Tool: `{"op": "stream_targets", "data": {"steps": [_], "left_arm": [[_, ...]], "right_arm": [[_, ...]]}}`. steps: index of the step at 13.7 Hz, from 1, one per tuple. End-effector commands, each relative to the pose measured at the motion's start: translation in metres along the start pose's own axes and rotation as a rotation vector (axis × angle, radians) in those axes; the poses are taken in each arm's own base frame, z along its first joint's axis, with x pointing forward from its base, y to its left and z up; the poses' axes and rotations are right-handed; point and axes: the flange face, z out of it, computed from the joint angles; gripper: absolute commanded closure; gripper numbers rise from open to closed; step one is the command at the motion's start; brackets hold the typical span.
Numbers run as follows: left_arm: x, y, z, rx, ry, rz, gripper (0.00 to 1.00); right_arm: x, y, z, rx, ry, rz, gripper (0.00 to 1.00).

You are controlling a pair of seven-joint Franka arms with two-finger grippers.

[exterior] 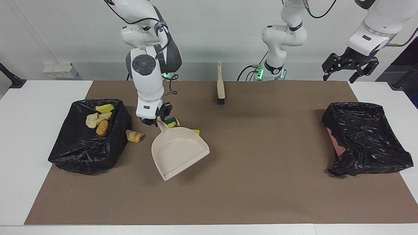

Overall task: Sweep and dump trash in bin
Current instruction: 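Bring the empty dustpan back over the table with the right gripper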

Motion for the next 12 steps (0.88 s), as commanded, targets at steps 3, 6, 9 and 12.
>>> {"op": "stream_targets", "data": {"steps": [3,6,9,12], "left_arm": [[-0.018,-0.005,0.009,-0.005,0.013,0.016,0.00],[-0.021,-0.004,0.016,-0.002,0.062,0.036,0.00],[-0.020,-0.001,0.015,-0.001,0.065,0.036,0.00],[-0.020,-0.003,0.015,-0.001,0.063,0.036,0.00]], "right_arm": [[0.038,-0.064,0.002,0.126,0.045,0.279,1.00],[0.060,-0.101,0.021,0.243,-0.005,0.484,1.00],[0.085,-0.135,0.040,0.269,0.007,0.620,1.00],[0.102,-0.160,0.060,0.286,-0.011,0.606,1.00]]}}
